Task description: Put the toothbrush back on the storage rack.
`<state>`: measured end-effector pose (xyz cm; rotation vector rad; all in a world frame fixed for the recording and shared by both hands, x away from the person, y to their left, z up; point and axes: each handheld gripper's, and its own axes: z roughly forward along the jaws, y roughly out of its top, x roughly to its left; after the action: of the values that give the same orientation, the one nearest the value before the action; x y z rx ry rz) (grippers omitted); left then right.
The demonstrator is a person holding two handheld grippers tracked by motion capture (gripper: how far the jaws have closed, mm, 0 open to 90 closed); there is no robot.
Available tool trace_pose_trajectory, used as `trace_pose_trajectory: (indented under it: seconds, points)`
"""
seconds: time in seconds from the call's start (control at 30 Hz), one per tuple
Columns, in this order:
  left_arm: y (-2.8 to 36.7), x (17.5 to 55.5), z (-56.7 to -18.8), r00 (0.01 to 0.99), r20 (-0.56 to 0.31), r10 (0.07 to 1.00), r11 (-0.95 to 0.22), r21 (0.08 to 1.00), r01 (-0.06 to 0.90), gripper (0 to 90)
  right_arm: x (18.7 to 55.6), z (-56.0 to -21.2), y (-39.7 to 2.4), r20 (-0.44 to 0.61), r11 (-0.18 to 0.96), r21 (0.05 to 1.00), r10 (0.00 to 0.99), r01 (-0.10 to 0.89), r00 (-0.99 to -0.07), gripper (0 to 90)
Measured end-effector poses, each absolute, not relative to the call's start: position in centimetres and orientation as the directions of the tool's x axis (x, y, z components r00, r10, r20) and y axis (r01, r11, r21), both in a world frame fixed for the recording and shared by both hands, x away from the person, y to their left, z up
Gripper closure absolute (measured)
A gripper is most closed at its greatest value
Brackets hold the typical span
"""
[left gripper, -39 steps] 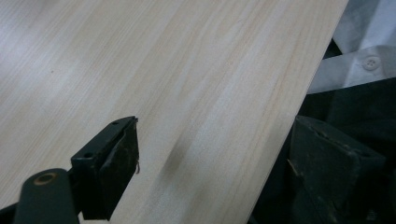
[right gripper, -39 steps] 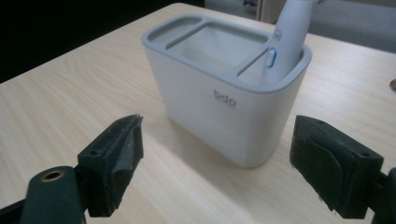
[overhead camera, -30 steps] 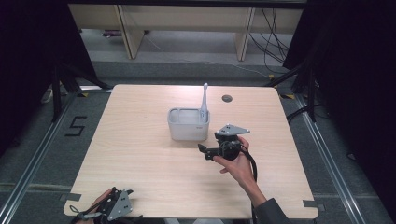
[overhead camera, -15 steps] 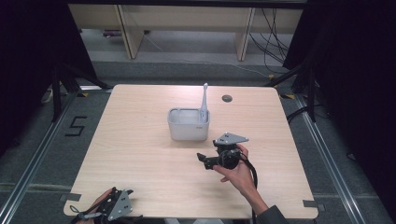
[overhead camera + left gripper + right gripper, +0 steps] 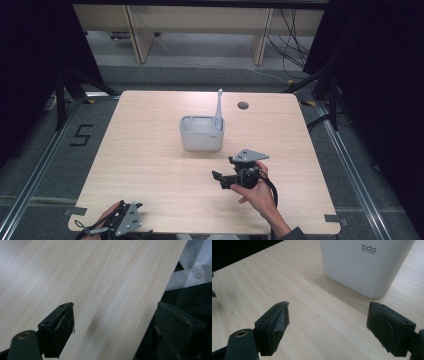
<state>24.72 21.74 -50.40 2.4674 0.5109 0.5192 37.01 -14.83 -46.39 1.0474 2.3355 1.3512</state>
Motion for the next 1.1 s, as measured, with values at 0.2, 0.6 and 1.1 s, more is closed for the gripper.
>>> trace_pose_trajectory:
  seconds: [0.2,0.6,1.1]
  points:
    - [21.8,24.7,-50.3,0.852,0.253,0.46,-0.772,0.587,0.243,15.6,36.5,-46.7,-15.0,0.131,0.324,0.835,0.668,0.444,-0.732,18.9]
    - [21.7,24.7,-50.4,0.849,0.248,0.466,-0.764,0.597,0.245,15.6,35.4,-47.5,-15.2,0.157,0.33,0.816,0.663,0.475,-0.732,19.0]
    - [21.8,24.8,-50.4,0.854,0.245,0.46,-0.764,0.6,0.239,15.6,33.8,-48.1,-16.0,0.157,0.35,0.798,0.665,0.491,-0.73,17.7]
